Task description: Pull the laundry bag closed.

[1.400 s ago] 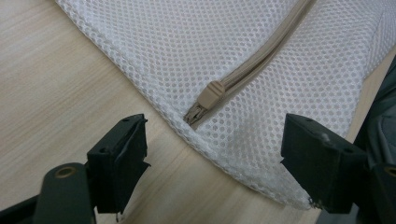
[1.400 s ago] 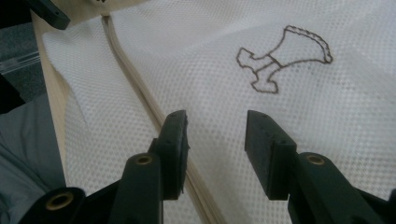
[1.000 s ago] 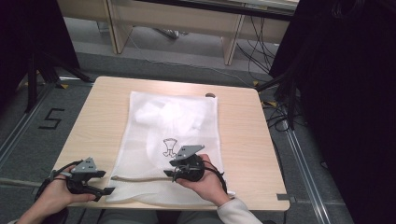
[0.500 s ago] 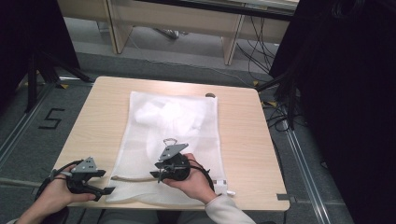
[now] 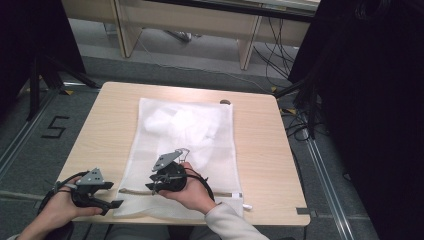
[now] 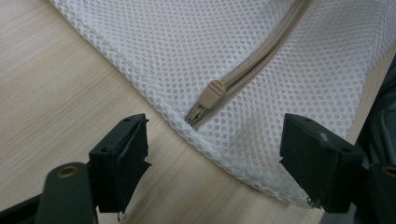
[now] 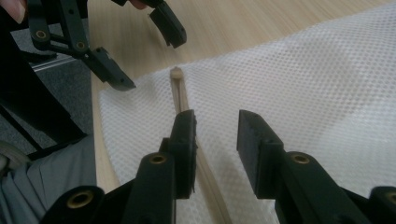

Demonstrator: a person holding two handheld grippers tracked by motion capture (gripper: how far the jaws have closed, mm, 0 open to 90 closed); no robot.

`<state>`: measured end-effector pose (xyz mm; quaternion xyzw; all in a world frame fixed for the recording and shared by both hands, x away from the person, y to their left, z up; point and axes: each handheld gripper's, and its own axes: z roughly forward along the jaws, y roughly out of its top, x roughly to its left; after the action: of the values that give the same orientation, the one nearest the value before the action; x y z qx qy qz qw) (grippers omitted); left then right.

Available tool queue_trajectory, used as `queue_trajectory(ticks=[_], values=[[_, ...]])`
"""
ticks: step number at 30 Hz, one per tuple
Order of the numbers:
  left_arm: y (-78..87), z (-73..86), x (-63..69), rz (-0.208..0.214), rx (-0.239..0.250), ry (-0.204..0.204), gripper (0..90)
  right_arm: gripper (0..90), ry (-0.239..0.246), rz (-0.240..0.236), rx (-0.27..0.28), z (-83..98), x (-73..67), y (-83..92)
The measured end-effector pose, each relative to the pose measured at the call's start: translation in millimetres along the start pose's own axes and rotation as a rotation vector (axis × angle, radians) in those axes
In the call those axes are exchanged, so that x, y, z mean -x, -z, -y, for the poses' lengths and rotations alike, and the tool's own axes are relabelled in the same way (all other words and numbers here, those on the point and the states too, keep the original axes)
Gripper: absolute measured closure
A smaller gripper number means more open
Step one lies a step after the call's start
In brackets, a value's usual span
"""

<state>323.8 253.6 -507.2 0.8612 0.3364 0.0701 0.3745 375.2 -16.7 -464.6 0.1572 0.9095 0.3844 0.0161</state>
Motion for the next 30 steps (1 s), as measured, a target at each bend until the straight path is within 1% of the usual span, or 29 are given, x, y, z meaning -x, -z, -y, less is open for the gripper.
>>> queue_trajectory(ticks=[2, 3, 5, 6, 7, 9, 10, 12, 13, 14, 16, 17, 19, 20, 21, 25, 26, 27, 28, 29, 30], values=[[0.0, -0.1, 0.0, 0.001, 0.001, 0.000, 23.0, 68.9, 0.003, -0.001, 0.001, -1.3, -0.5, -2.4], [0.0, -0.1, 0.0, 0.001, 0.002, 0.001, 23.1, 69.5, 0.002, -0.011, -0.009, -5.6, -1.8, -7.8], [-0.1, -0.1, -0.1, 0.001, 0.002, 0.002, 23.1, 70.0, 0.004, -0.012, -0.012, -7.2, -2.1, -10.2], [-0.1, -0.1, -0.2, 0.002, 0.002, 0.002, 23.1, 70.5, 0.004, -0.021, -0.025, -10.0, -2.8, -14.6], [-0.1, -0.1, -0.1, 0.002, 0.003, 0.004, 23.1, 70.5, 0.004, -0.021, -0.025, -10.0, -2.8, -14.6], [-0.1, -0.1, -0.2, 0.004, 0.003, 0.003, 23.2, 70.6, 0.006, -0.028, -0.023, -12.2, -2.8, -20.0], [-0.1, -0.1, -0.2, 0.004, 0.004, 0.002, 23.2, 70.6, -0.002, -0.036, -0.031, -14.4, -4.0, -24.4], [0.0, -0.1, -0.2, 0.004, 0.005, 0.002, 23.3, 70.5, 0.007, -0.037, -0.036, -15.5, -3.9, -26.4], [0.4, -0.2, -0.7, 0.004, -0.001, -0.004, 23.3, 70.6, 0.006, -0.040, -0.033, -16.2, -4.4, -29.4], [0.9, -0.3, -1.6, 0.004, -0.011, -0.015, 23.3, 70.6, 0.008, -0.044, -0.043, -18.0, -5.2, -32.9], [0.8, -0.3, -1.5, 0.003, -0.010, -0.013, 23.3, 70.6, 0.006, -0.047, -0.042, -18.7, -5.9, -35.1], [-0.3, -0.1, 0.0, 0.005, 0.007, 0.005, 23.3, 70.6, 0.007, -0.050, -0.046, -20.4, -6.8, -37.9], [-0.3, -0.1, 0.0, 0.005, 0.006, 0.005, 23.3, 70.5, 0.003, -0.056, -0.051, -21.9, -7.1, -40.7], [-0.4, -0.1, 0.0, 0.006, 0.005, 0.006, 23.3, 70.5, 0.008, -0.052, -0.057, -22.7, -6.9, -41.8], [-0.4, -0.1, 0.0, 0.006, 0.005, 0.006, 23.3, 70.5, 0.000, -0.057, -0.059, -23.3, -7.5, -42.9], [-0.5, 0.0, -0.1, 0.007, 0.006, 0.007, 23.3, 70.5, -0.001, -0.060, -0.071, -24.9, -8.1, -46.4], [0.6, -0.3, -1.6, 0.006, -0.011, -0.013, 23.4, 70.5, -0.001, -0.063, -0.064, -25.1, -8.2, -48.1], [0.5, -0.3, -1.8, 0.002, -0.010, -0.013, 23.4, 70.5, 0.008, -0.063, -0.071, -26.6, -8.3, -50.5], [0.4, -0.3, -2.0, -0.001, -0.010, -0.014, 23.3, 70.5, 0.005, -0.061, -0.076, -27.4, -8.8, -51.1], [0.3, -0.2, -1.5, 0.004, -0.006, -0.009, 23.4, 70.5, 0.005, -0.050, -0.085, -27.9, -9.0, -52.1], [0.7, -0.3, -1.7, 0.007, -0.010, -0.013, 23.4, 70.5, 0.005, -0.050, -0.085, -27.9, -9.0, -52.1]])
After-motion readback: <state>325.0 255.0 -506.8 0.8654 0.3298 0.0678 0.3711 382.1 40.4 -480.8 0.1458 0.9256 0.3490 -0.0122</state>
